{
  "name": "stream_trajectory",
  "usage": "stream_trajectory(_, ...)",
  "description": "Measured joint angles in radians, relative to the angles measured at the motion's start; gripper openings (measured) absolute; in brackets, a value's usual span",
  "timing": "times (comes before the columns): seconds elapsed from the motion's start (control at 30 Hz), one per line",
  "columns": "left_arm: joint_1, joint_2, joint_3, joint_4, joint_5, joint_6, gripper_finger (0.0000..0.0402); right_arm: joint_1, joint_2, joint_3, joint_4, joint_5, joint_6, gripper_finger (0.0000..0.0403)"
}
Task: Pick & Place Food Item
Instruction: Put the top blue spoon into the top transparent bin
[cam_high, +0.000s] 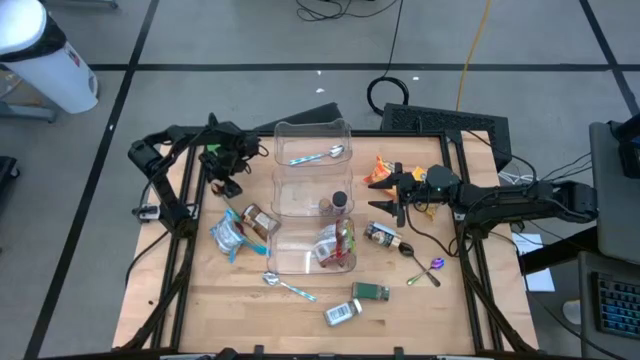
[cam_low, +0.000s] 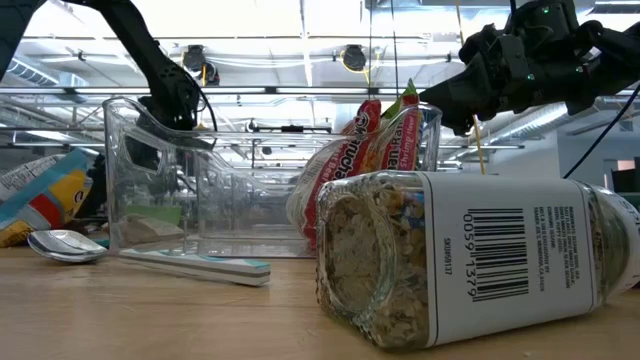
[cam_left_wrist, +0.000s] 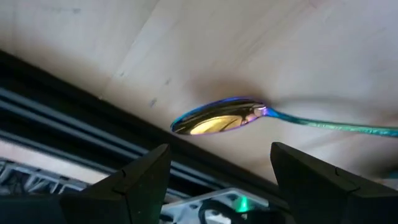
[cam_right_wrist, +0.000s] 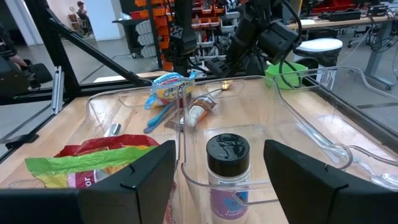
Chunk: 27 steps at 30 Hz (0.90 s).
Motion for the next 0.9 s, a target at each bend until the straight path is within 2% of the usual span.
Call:
stream_trajectory(0.1, 0.009, 0.0, 0.009, -0.007, 0.0, 0.009, 0.0282, 0.0, 0.0, 0.0, 0.0, 0.0, 0.0, 0.024)
stream_trajectory(0.23, 0.046, 0.0, 0.013, 0.027, 0.07, 0.048, 0.0282, 0.0, 0.0, 0.0, 0.0, 0.0, 0.005, 0.024)
stream_trajectory(0.4, 0.059, -0.001, 0.026, 0.021, 0.101, 0.049, 0.0282, 0.0, 0.0, 0.0, 0.0, -0.001, 0.005, 0.024)
stream_trajectory(0.67, 0.05, -0.001, 0.026, 0.08, 0.066, -0.053, 0.0282, 0.0, 0.0, 0.0, 0.0, -0.002, 0.007, 0.024)
stream_trajectory(0.9, 0.051, -0.001, 0.026, 0.08, 0.06, -0.07, 0.0282, 0.0, 0.0, 0.0, 0.0, -0.002, 0.007, 0.024)
